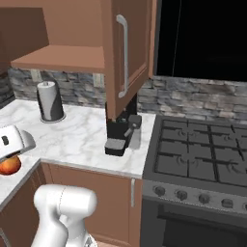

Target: Pick the peachs from the cabinet and place them in one bowl. Pick the kiwi from the sink and place it in the other bowl.

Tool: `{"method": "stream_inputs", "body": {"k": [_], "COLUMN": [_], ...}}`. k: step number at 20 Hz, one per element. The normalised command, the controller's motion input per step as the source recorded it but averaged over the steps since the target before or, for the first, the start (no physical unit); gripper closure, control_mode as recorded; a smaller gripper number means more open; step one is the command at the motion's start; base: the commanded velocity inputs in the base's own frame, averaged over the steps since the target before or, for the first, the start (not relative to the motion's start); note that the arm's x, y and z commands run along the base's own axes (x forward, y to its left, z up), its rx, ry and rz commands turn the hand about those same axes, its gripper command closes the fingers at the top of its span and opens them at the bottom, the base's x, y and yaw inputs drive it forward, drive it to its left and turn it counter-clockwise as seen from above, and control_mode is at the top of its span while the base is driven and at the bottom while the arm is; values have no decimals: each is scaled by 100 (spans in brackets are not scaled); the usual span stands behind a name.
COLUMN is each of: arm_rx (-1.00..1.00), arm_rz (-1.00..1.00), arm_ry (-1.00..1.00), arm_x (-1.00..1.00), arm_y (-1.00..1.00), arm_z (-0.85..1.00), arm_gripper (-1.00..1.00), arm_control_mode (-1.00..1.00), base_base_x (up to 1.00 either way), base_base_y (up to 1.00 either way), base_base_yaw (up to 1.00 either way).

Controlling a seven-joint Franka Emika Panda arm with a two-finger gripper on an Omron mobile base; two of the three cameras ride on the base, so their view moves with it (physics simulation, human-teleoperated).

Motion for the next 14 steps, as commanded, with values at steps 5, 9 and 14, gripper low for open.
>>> {"method": "stream_inputs", "body": {"k": [5,9,14], "arm_rx": [0,0,0], "arm_rz": [0,0,0], "arm_ry": [0,0,0], "arm_x": [0,0,0], "arm_y": [0,0,0], "arm_z": [0,0,0], "arm_gripper": [100,100,100], "arm_control_mode": [100,100,100], "base_base_x": [-88,-12,1], "base_base_y": [-9,-36,-25], "base_base_yaw": [8,-37,-48]}}
